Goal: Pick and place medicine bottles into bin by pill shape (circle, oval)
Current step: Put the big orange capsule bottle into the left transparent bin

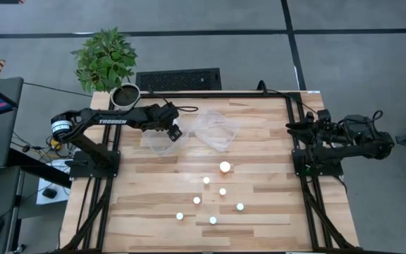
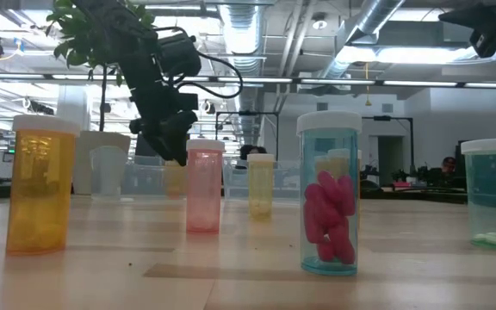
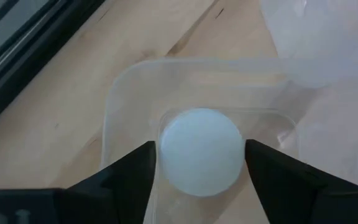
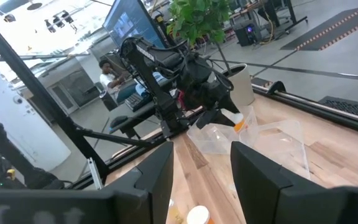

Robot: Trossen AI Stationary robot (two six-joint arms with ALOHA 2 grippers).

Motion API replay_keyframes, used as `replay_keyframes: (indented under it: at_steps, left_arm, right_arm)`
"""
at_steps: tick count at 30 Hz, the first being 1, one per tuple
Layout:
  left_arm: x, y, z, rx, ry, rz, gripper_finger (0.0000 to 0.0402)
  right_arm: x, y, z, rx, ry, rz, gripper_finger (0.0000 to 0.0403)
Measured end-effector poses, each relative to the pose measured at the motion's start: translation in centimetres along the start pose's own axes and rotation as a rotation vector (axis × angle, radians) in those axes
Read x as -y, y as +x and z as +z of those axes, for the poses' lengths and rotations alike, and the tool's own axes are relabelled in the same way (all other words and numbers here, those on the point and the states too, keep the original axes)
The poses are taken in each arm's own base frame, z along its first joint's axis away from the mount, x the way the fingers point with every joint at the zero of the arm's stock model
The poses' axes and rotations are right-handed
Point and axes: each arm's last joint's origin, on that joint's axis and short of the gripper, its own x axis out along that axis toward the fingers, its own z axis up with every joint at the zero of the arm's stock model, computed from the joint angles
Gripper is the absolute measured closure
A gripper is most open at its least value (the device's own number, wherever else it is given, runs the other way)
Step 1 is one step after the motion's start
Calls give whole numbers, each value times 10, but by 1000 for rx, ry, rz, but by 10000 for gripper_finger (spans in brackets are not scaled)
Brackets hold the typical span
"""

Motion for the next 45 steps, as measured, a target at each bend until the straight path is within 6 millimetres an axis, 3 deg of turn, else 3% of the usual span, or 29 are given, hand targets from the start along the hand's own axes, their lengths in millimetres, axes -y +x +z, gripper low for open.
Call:
replay_keyframes:
  at_steps: [9,20,27,34,40,45]
  left_arm:
    - [2,-5,7,6,-3,-21,118]
    - [11,-47,46,23,45,-66,120]
    - [56,-91,67,119,91,-369,120]
    - [114,-120,52,268,205,-487,120]
    - [152,-105,48,342,243,-493,117]
    - [168,-71,44,298,261,-469,115]
  right_arm:
    - [0,0,0,1,0,-2,230]
    - [0,0,0,1,0,-2,231]
    - [0,0,0,1,-1,-2,231]
    - [0,0,0,0,-1,-2,230]
    - [0,0,0,-1,-1,1,226]
    - [0,0,0,-3,-1,2,226]
